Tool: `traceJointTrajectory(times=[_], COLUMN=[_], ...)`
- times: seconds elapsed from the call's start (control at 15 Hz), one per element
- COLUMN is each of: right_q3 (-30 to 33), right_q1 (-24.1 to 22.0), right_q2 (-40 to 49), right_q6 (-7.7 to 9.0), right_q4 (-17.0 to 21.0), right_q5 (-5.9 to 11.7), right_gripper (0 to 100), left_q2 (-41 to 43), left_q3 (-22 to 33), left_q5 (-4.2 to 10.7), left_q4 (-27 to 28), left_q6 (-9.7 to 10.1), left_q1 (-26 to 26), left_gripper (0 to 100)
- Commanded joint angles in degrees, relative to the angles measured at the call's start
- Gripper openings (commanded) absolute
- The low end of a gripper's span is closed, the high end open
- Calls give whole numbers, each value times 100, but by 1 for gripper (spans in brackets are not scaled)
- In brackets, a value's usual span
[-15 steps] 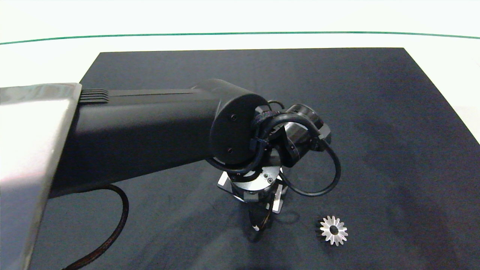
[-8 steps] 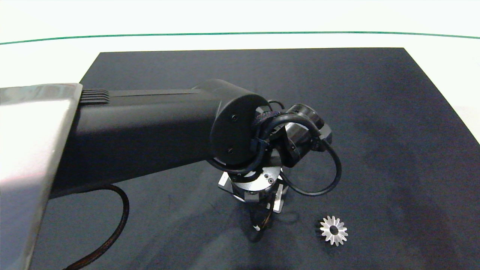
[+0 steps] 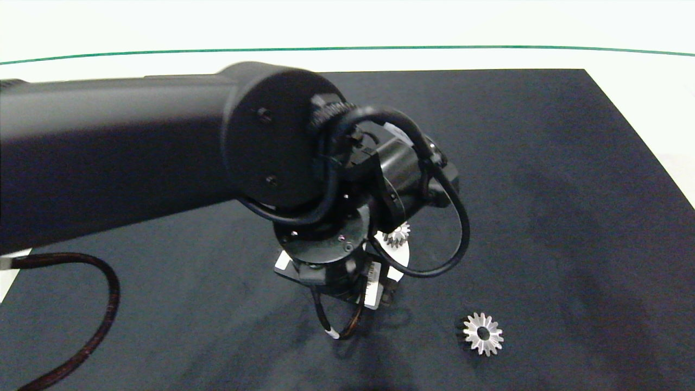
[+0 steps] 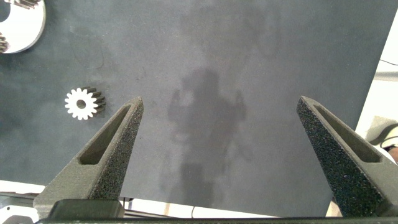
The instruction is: Remove an incorrectly installed larger gear and replace it with the correct smaller gear
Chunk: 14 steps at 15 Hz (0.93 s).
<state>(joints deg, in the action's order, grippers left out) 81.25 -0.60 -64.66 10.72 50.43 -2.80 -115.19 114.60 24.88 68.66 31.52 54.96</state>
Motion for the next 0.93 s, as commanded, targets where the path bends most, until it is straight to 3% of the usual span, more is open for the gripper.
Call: traceJointTrajectory(times=[0.07,0.33,0.53,0.73,0.93], right_q3=[-13,-39,-153,-153,-162], right_q1=[-19,-11,7,7,25], right_q2=[-64,-170,-223,-205,-170], right_q6=[18,27,124,133,133], right_q4=[28,28,2,2,10], right_q5=[-1,8,17,17,17], right_gripper=[100,100,100,100,100], left_q2=[884,1745,2361,2774,3152], left_q3=[-1,-1,-1,-615,-931], left_q5=[17,17,17,52,254], left_q4=[236,552,1036,983,763], left_q6=[284,354,398,469,1005], left_q1=[-407,-1075,-1391,-1382,-1514], left_gripper=[100,100,100,100,100])
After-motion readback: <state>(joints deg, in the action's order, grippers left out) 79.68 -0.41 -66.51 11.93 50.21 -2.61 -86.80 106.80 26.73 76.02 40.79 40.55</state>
